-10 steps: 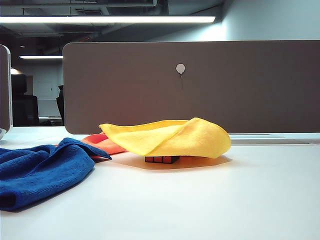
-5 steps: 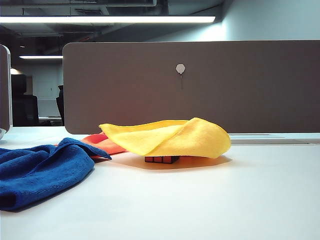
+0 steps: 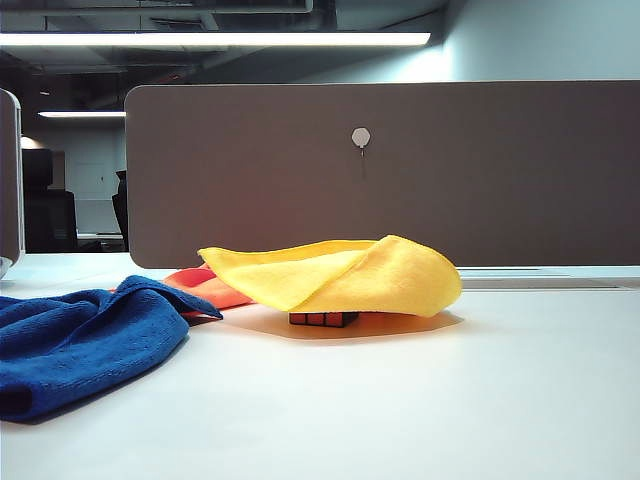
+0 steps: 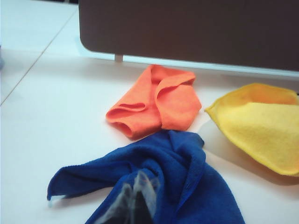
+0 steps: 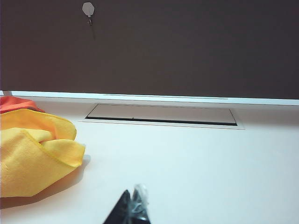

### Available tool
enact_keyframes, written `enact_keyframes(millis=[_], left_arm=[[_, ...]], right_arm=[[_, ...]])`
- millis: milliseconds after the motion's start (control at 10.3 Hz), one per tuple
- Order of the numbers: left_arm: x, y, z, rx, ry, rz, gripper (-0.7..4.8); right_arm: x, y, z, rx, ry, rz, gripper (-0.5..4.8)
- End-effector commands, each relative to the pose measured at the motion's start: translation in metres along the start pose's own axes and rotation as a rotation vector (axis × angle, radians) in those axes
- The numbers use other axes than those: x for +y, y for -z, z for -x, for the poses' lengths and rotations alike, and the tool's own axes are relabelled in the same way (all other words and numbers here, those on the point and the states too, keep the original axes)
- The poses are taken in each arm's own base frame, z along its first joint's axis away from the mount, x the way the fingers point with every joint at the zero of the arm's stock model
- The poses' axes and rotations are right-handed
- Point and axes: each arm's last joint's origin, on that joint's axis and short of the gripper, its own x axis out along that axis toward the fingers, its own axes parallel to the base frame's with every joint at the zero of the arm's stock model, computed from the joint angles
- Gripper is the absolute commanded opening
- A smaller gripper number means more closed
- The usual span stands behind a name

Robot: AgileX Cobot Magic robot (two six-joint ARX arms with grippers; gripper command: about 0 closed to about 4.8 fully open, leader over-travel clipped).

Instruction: Pick up a rag that is the same color as the top surface of the Rubik's Cube and cover the cube with it.

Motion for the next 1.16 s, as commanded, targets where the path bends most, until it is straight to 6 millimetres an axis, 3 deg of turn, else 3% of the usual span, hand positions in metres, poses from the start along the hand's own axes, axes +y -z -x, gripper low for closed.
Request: enact_keyframes(millis=[97, 1162], left_arm=[[0.001, 0.015, -0.004, 0.041, 0.009, -0.028, -0.05], [-0.001, -0.002, -0.003, -0.14, 0.022, -0.088, -0.06]], right_arm=[[0.0, 0.0, 0.0, -0.014, -0.006, 0.003, -0.05], [0.001, 0.0, 0.0, -0.013, -0.037, 0.0, -0.05]])
